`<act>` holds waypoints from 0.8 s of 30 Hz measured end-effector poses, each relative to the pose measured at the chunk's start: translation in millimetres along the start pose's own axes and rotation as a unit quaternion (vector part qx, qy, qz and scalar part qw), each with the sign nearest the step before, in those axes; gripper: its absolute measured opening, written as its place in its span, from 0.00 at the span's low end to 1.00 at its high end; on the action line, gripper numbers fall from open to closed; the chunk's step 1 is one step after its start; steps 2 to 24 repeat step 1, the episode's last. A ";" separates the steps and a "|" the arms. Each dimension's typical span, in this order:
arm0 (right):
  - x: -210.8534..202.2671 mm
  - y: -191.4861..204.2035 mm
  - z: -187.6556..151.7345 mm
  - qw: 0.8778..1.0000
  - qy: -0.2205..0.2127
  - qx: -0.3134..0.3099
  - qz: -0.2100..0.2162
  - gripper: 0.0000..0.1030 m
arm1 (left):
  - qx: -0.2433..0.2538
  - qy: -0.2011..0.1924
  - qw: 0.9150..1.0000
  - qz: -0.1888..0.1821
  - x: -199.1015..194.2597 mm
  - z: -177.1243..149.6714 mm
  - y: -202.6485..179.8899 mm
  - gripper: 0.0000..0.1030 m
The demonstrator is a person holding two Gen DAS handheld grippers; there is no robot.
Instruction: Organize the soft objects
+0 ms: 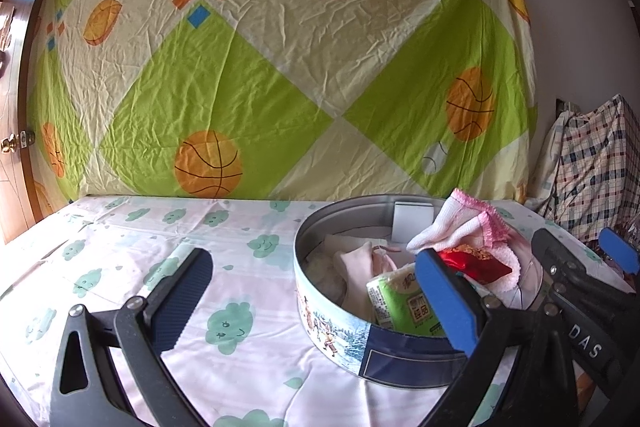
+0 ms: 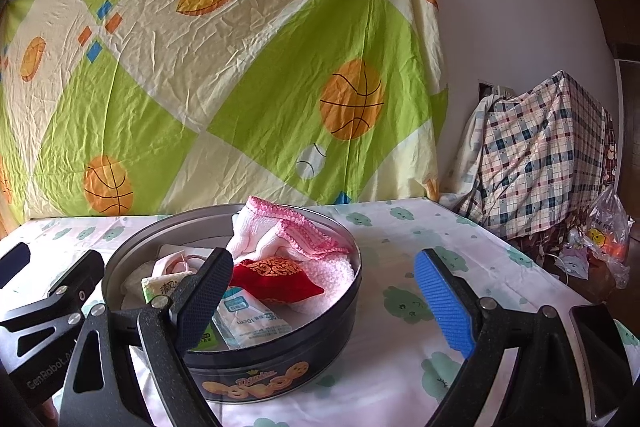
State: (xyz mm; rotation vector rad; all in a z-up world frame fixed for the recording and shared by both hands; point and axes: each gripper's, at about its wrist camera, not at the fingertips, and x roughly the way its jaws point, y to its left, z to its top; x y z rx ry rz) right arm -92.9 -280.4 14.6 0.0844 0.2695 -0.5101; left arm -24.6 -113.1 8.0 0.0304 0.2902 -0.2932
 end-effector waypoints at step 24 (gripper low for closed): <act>0.6 -1.7 -0.3 1.000 0.001 0.004 -0.011 0.91 | -0.001 0.000 1.000 0.003 0.0 -0.1 0.2 1.00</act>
